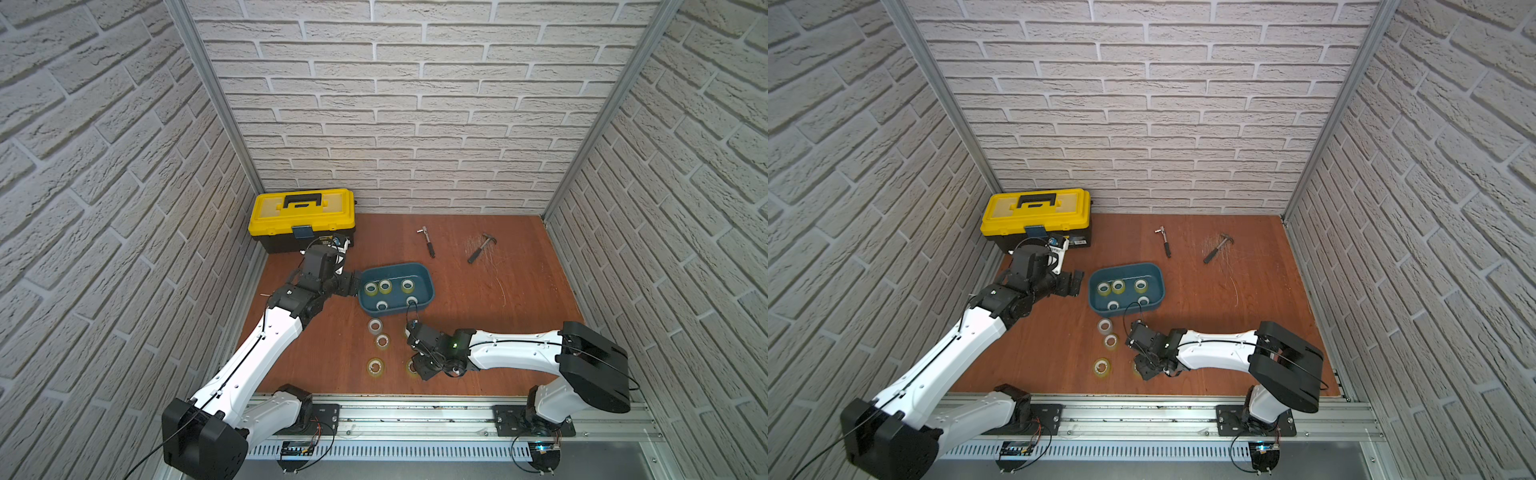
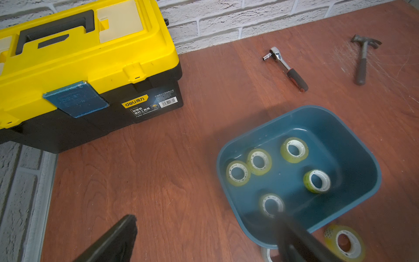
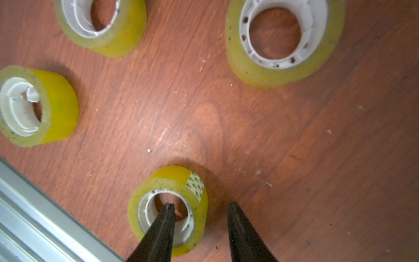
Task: Put the transparent tape into the storage box
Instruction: Pick up the tape at the center of the board.
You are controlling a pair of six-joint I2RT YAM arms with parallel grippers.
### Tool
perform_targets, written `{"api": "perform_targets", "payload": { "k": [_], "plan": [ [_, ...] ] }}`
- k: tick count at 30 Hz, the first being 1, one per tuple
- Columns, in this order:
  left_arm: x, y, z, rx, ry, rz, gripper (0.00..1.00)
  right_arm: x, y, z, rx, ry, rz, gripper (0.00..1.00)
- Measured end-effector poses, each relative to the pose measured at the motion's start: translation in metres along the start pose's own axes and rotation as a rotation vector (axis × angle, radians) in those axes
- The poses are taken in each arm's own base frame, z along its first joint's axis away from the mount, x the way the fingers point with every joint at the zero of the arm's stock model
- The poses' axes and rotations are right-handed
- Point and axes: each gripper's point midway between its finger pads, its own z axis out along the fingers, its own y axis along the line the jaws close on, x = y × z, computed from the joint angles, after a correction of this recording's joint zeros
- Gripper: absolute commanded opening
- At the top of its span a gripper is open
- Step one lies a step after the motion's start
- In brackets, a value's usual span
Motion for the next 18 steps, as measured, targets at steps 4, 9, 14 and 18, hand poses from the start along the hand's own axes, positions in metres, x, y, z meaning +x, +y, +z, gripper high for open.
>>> {"api": "perform_targets", "payload": {
  "k": [4, 9, 14, 18],
  "plan": [
    [-0.001, 0.001, -0.002, -0.004, -0.006, -0.001, 0.98, -0.003, 0.002, 0.001, -0.004, -0.012, 0.016, 0.32],
    [-0.005, 0.003, -0.008, -0.012, -0.029, -0.004, 0.98, -0.003, 0.0, 0.0, 0.003, -0.019, 0.026, 0.15],
    [-0.006, 0.005, -0.009, -0.023, -0.034, -0.006, 0.98, -0.009, -0.002, -0.023, 0.009, -0.055, 0.016, 0.13],
    [-0.007, 0.009, -0.011, -0.032, -0.039, -0.014, 0.98, -0.038, 0.004, -0.059, 0.011, -0.139, -0.004, 0.13]
  ]
}}
